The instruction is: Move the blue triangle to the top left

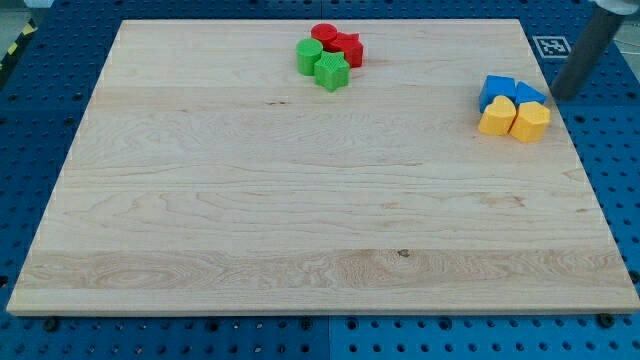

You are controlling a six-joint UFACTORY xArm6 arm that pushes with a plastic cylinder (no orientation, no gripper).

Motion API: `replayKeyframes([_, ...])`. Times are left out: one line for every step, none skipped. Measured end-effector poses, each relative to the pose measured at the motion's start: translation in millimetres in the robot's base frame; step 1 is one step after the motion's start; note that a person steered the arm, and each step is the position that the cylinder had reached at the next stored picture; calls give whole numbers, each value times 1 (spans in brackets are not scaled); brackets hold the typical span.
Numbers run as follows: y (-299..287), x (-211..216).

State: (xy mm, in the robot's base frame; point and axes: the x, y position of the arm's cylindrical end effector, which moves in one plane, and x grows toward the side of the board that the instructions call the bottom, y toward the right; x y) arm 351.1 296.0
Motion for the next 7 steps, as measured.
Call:
replayKeyframes([-22,0])
replayKeyframes([-22,3])
replayKeyframes([-22,11])
replayKeyframes([-32,16])
replayKeyframes([-42,19])
replayKeyframes([-45,31])
replayKeyframes([-63,51])
